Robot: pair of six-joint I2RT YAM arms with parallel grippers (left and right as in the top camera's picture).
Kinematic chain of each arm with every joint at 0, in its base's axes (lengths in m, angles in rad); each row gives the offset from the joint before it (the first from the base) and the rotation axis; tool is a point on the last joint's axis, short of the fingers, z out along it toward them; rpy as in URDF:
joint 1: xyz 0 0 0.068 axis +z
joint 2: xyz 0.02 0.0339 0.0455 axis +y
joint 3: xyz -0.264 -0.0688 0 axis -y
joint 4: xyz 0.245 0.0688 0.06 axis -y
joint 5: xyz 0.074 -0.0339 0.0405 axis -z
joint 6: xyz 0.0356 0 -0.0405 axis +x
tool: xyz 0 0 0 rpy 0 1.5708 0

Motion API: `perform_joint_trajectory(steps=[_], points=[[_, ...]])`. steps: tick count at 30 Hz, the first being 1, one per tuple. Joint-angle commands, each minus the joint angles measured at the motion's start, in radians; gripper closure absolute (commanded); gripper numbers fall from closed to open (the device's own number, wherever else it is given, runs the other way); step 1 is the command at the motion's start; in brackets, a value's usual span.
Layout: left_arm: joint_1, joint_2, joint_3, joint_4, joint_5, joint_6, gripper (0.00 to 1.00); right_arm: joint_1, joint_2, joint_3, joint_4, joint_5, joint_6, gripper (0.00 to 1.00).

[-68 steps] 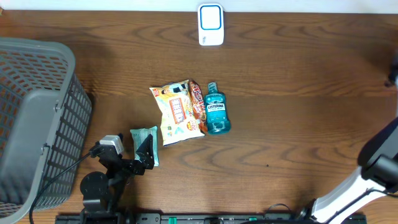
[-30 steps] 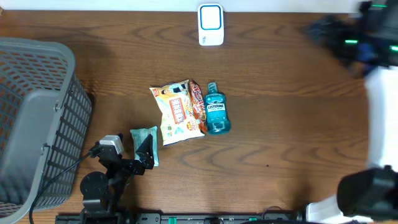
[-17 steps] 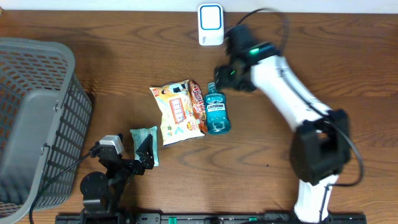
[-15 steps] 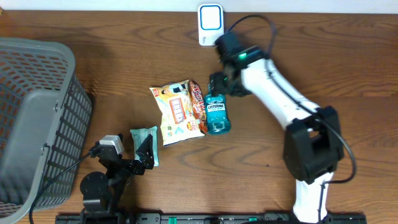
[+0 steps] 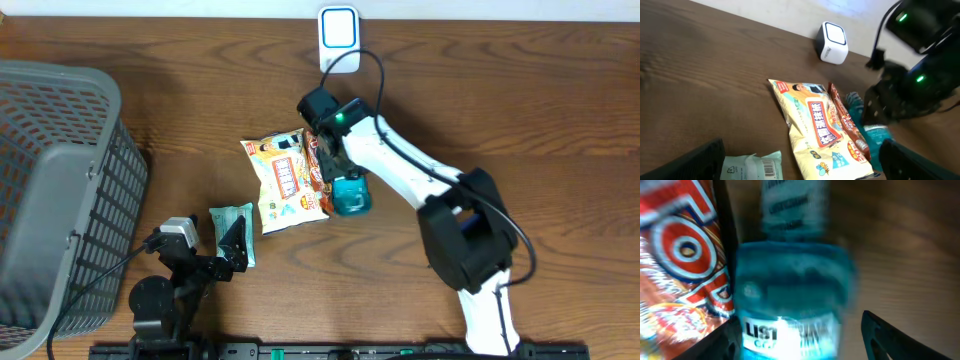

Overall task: Scan the item barcode
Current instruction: 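Reach the right gripper to the Listerine bottle and grasp its top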

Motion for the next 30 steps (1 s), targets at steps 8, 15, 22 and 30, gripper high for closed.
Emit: perform_joint_trajectory(steps=[8,15,22,30], points=[[-0.002,-0.003,-0.010,-0.024,-0.005,0.002,0.02,0.025,0.024,-0.010,-0.072,0.036,0.023,0.30],[-0.002,-0.003,-0.010,-0.024,-0.005,0.002,0.02,0.025,0.027,-0.105,-0.040,0.035,0.016,0.30],[-0.002,-0.003,-0.010,-0.025,-0.005,0.002,0.02,0.024,0.027,-0.188,-0.012,0.035,-0.004,0.49],[-0.002,-0.003,-0.011,-0.024,-0.005,0.002,0.02,-0.018,0.026,-0.104,-0.081,-0.282,-0.229,0.57]])
